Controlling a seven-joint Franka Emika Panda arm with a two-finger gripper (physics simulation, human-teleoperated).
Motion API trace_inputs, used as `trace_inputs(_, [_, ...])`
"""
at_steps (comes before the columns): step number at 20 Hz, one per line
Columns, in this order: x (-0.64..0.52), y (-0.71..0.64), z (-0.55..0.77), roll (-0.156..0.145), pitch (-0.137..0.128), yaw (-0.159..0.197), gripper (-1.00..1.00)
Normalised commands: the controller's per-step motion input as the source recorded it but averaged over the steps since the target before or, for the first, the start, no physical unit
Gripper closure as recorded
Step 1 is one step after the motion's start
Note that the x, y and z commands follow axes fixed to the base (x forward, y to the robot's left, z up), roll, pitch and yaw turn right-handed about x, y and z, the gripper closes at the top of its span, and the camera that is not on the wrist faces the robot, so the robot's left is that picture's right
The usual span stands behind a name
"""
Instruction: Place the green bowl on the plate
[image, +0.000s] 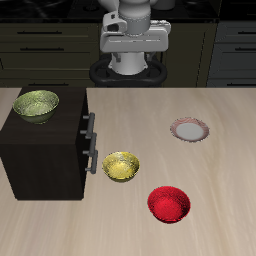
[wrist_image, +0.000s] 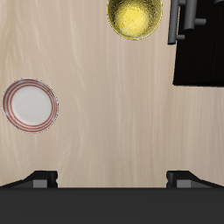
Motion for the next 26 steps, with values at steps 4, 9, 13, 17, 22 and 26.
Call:
trace_inputs(4, [-0.06, -0.04, 0.24, -0.008, -0.03, 0.022, -1.0])
trace_inputs(9, [-0.01, -0.11, 0.26, 0.007, -0.005, 0.015, -1.0])
trace_inputs(13, [0.02, -0.11, 0.19, 0.012, -0.029, 0.028, -1.0])
trace_inputs(17, [0.12, -0.21, 0.12, -0.001, 0.026, -0.009, -1.0])
trace_inputs(22, [0.14, -0.29, 0.13, -0.031, 0.005, -0.019, -1.0])
trace_inputs(26, [0.2, -0.49, 0.3, -0.044, 0.009, -0.061, -1.0])
